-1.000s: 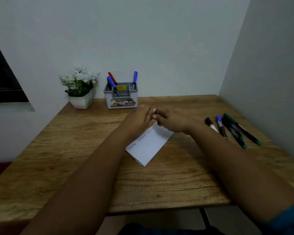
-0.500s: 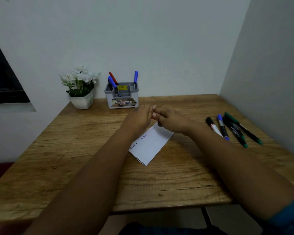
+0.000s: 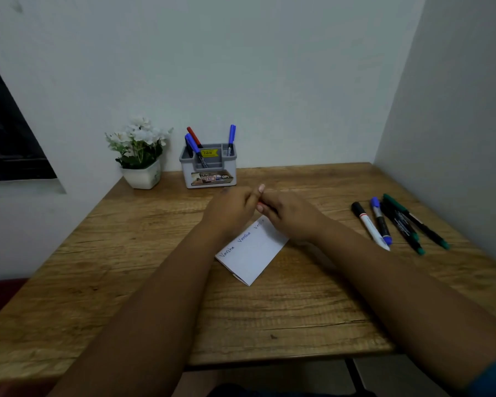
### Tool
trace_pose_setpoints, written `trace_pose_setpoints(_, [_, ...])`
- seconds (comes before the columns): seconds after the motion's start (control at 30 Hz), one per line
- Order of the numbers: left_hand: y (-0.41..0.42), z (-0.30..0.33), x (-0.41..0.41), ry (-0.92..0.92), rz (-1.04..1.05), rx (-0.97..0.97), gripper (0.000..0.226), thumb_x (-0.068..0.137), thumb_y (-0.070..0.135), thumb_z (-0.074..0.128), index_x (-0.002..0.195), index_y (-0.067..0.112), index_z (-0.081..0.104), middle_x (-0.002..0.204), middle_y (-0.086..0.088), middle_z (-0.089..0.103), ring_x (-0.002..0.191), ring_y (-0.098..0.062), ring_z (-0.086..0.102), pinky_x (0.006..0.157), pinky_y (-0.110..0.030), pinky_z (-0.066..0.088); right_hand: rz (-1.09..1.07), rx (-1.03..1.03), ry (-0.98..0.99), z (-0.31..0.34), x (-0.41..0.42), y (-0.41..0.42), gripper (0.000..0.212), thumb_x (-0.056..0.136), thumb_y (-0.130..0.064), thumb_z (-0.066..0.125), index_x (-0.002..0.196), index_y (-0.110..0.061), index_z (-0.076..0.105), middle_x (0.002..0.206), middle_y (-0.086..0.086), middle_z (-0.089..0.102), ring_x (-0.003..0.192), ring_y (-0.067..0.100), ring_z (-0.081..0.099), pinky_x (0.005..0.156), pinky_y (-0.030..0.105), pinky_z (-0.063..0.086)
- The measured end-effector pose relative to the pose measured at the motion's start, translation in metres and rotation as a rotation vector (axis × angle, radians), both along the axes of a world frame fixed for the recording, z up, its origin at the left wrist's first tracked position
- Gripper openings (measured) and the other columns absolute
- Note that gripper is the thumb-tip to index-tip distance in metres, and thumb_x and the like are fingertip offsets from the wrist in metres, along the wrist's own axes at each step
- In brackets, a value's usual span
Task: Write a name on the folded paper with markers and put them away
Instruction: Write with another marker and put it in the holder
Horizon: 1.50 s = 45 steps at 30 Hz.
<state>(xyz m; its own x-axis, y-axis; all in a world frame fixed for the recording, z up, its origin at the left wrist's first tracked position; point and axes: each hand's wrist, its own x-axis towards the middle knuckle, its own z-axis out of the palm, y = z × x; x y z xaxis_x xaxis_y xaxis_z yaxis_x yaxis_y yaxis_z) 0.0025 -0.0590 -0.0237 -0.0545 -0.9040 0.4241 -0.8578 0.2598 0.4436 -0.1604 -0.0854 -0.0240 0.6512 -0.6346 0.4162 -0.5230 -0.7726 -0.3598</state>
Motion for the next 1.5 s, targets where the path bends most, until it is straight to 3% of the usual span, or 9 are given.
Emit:
trace_pose_setpoints(0.27, [-0.005, -0.001, 0.003, 0.038, -0.017, 0.067, 0.049, 0.101, 0.048, 0.033, 0.063, 0.030, 0.059, 0.060, 0.013, 0.057, 0.064, -0.003, 0.053, 0.061, -0.027, 0.039, -0.030, -0.037, 0.057, -0.003, 0.004, -0.002, 0.024, 0.102, -0.025, 0.046, 0.115, -0.015, 0.063, 0.086, -0.005, 0.062, 0.067, 0.005, 0.049, 0.058, 0.019, 0.034])
trace_pose_setpoints(0.5, [-0.010, -0.005, 0.004, 0.000, -0.015, 0.054, 0.049, 0.101, 0.049, 0.030, 0.063, 0.032, 0.057, 0.064, 0.011, 0.058, 0.070, -0.012, 0.057, 0.066, -0.030, 0.042, -0.036, -0.076, 0.073, -0.004, 0.003, -0.004, 0.023, 0.101, -0.026, 0.046, 0.114, -0.015, 0.063, 0.083, -0.006, 0.061, 0.061, 0.002, 0.044, 0.056, 0.020, 0.030])
trace_pose_setpoints(0.67, [-0.012, -0.005, 0.008, 0.038, 0.046, 0.042, 0.057, 0.099, 0.054, 0.028, 0.077, 0.020, 0.067, 0.073, -0.002, 0.066, 0.072, -0.019, 0.061, 0.072, -0.043, 0.051, -0.056, -0.160, 0.110, -0.001, -0.002, -0.007, 0.028, 0.102, -0.040, 0.042, 0.118, -0.028, 0.061, 0.077, -0.008, 0.062, 0.064, 0.011, 0.052, 0.060, 0.027, 0.035])
trace_pose_setpoints(0.9, [-0.009, -0.004, 0.008, 0.107, 0.192, 0.133, 0.074, 0.088, 0.075, 0.022, 0.090, 0.020, 0.070, 0.081, 0.002, 0.066, 0.079, -0.017, 0.060, 0.076, -0.036, 0.051, -0.101, 0.072, 0.217, 0.003, -0.009, -0.010, 0.054, 0.103, -0.025, 0.040, 0.149, -0.044, 0.020, 0.090, -0.003, 0.056, 0.080, 0.015, 0.055, 0.070, 0.034, 0.044])
trace_pose_setpoints(1.0, [-0.008, -0.003, 0.014, 0.143, 0.286, 0.114, 0.069, 0.083, 0.080, 0.028, 0.065, 0.019, 0.055, 0.066, 0.002, 0.056, 0.067, -0.017, 0.055, 0.062, -0.031, 0.042, -0.094, 0.180, 0.082, 0.008, -0.022, -0.013, 0.045, 0.101, -0.012, 0.045, 0.135, -0.041, 0.037, 0.096, -0.005, 0.062, 0.079, 0.008, 0.058, 0.070, 0.029, 0.046])
trace_pose_setpoints(1.13, [-0.008, -0.001, 0.016, 0.269, 0.317, 0.073, 0.063, 0.088, 0.072, 0.037, 0.055, 0.018, 0.042, 0.057, -0.001, 0.048, 0.057, -0.019, 0.049, 0.058, -0.031, 0.037, -0.112, 0.359, -0.401, 0.008, -0.041, -0.024, 0.014, 0.102, -0.017, 0.048, 0.105, -0.026, 0.059, 0.094, 0.001, 0.069, 0.063, 0.009, 0.063, 0.067, 0.029, 0.053])
trace_pose_setpoints(1.2, [-0.009, -0.002, 0.014, 0.307, 0.282, 0.097, 0.062, 0.093, 0.064, 0.036, 0.058, 0.015, 0.048, 0.061, -0.004, 0.053, 0.060, -0.020, 0.051, 0.059, -0.033, 0.038, -0.133, 0.545, -0.628, 0.011, -0.047, -0.028, 0.021, 0.104, -0.025, 0.044, 0.110, -0.022, 0.063, 0.105, 0.008, 0.070, 0.070, 0.010, 0.066, 0.068, 0.028, 0.053])
trace_pose_setpoints(1.3, [-0.011, -0.005, 0.010, 0.338, 0.198, 0.120, 0.058, 0.100, 0.050, 0.035, 0.069, 0.006, 0.057, 0.068, -0.008, 0.058, 0.066, -0.022, 0.052, 0.063, -0.034, 0.039, -0.086, 0.871, -0.904, 0.017, -0.053, -0.031, 0.023, 0.104, -0.025, 0.042, 0.119, -0.020, 0.060, 0.111, -0.001, 0.072, 0.084, 0.010, 0.069, 0.075, 0.027, 0.051])
trace_pose_setpoints(1.5, [-0.012, -0.010, 0.006, 0.244, 0.037, 0.150, 0.027, 0.100, 0.029, 0.044, 0.096, 0.008, 0.060, 0.089, -0.008, 0.063, 0.077, -0.020, 0.055, 0.068, -0.036, 0.045, -0.155, 0.701, -0.602, 0.003, -0.059, -0.030, 0.020, 0.093, -0.036, 0.064, 0.092, -0.019, 0.053, 0.098, 0.004, 0.075, 0.095, 0.019, 0.071, 0.085, 0.033, 0.054])
